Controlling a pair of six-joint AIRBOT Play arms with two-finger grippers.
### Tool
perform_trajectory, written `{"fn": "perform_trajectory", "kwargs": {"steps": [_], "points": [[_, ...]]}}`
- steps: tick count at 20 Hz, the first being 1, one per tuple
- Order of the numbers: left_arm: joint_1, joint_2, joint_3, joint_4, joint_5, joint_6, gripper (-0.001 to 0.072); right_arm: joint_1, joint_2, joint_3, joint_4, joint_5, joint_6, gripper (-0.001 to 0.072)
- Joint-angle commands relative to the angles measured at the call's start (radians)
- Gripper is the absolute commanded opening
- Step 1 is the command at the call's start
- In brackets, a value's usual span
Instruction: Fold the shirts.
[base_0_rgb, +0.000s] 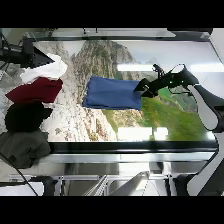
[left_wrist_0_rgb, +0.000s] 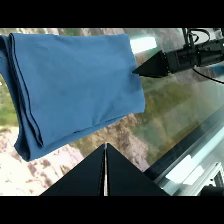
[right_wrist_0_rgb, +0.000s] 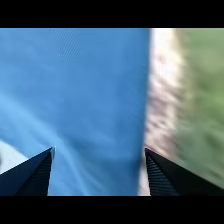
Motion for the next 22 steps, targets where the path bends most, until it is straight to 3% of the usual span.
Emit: {"fn": "perform_trajectory", "kwargs": {"steps": [1, 3, 4, 5, 7, 8, 14, 19, 22], "points": [[-0.029, 0.001, 0.000, 0.002, 0.006, -0.008, 0.0013, 0.014, -0.044, -0.001, 0.096, -0.012, -0.060, 0.0636], [-0.048, 0.001, 0.000, 0.002, 0.016, -0.008, 0.0013, 0.035, -0.050, -0.001, 0.100, -0.012, -0.060, 0.0634], [-0.056, 0.001, 0.000, 0.002, 0.021, -0.008, 0.0013, 0.046, -0.050, -0.001, 0.100, -0.012, -0.067, 0.0574], [-0.060, 0.001, 0.000, 0.002, 0.025, -0.008, 0.0013, 0.055, -0.050, 0.001, 0.102, -0.011, -0.067, 0.0317], [-0.060, 0.001, 0.000, 0.002, 0.026, -0.008, 0.0013, 0.061, -0.047, 0.003, 0.118, -0.003, -0.067, 0.0077], [-0.056, 0.001, 0.000, 0.002, 0.025, -0.008, 0.0013, 0.061, -0.040, 0.003, 0.122, 0.005, -0.071, 0.0017], [-0.021, 0.001, 0.000, 0.002, 0.021, -0.008, 0.0013, -0.030, 0.121, 0.015, 0.106, 0.007, -0.048, 0.0016], [-0.030, 0.001, 0.000, 0.003, -0.003, -0.008, 0.0013, -0.340, 0.277, 0.021, -0.035, 0.038, 0.068, 0.0016], [-0.042, 0.001, 0.000, 0.008, -0.003, -0.008, 0.0013, -0.565, 0.286, 0.021, -0.039, 0.055, 0.100, 0.0016]]}}
